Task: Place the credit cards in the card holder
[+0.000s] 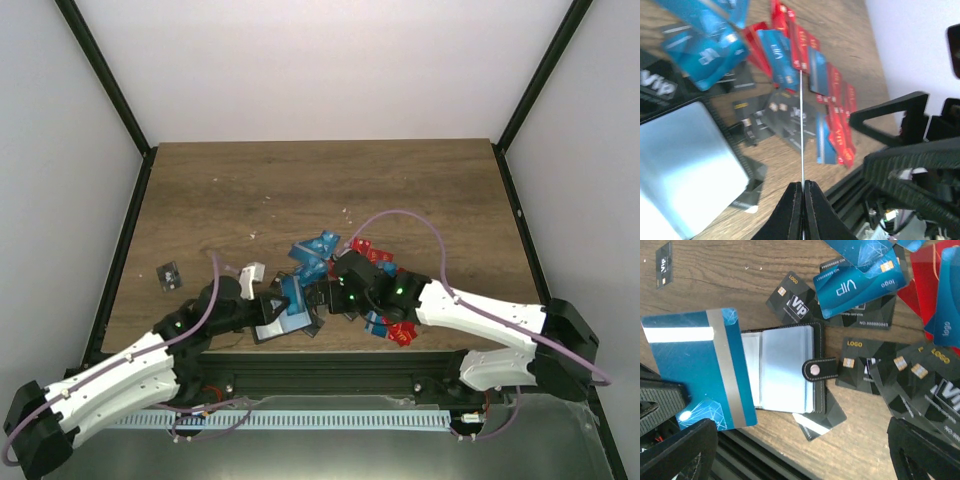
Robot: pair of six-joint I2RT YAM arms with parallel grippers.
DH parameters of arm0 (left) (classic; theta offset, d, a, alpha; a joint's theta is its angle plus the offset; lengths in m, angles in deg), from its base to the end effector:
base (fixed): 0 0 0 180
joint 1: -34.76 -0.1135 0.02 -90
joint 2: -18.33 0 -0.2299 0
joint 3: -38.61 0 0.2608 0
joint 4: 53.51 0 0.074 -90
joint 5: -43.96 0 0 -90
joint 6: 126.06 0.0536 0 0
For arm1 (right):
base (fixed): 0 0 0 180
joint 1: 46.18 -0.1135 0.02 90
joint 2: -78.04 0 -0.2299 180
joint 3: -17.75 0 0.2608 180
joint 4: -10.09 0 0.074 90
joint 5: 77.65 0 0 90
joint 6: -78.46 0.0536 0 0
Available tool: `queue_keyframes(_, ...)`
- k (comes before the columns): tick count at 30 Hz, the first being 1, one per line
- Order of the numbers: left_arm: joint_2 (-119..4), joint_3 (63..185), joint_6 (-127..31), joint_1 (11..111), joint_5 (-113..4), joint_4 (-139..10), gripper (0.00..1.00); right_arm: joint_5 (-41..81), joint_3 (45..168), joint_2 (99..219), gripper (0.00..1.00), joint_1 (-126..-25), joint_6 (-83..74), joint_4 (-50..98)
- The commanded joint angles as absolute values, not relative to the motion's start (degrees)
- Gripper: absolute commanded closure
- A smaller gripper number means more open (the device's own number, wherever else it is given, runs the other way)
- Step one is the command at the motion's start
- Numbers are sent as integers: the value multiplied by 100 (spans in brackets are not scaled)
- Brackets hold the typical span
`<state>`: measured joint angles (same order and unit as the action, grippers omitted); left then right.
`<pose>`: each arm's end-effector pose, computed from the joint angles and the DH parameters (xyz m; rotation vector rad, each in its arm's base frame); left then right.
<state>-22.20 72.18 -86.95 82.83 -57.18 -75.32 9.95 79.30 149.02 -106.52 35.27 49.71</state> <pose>0.1360 -0.1669 0.1704 0.0765 2.3158 -1.1871 0.1435 0.2474 0.1918 -0.2845 2.5701 0.7447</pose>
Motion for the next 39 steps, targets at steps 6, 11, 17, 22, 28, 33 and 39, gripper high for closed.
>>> queue_keyframes(6,-1505,6836,-9404,8257,-4826,-8868,96,1936,7949,15633,16,-10234,2286,3629)
queue_keyframes(11,-1468,6720,-9477,8254,-4915,-8981,96,2192,8045,15995,22,-10217,1983,3239)
queue_keyframes(17,-1396,6556,-9559,8256,-4982,-8828,96,2503,7998,16335,26,-10199,1663,2744)
queue_keyframes(22,-1594,6468,-9587,8246,-5049,-8600,96,2502,8108,16671,32,-10166,1658,2675)
queue_keyframes(28,-1858,6359,-9563,8192,-5048,-8295,96,2450,8166,17007,38,-10025,1755,2707)
queue_keyframes(33,-1846,6368,-9659,8156,-4930,-8449,96,2520,8149,17187,45,-10004,1753,2643)
queue_keyframes(39,-1469,6387,-9716,8131,-4800,-8797,96,2521,8205,17480,50,-9997,1759,2606)
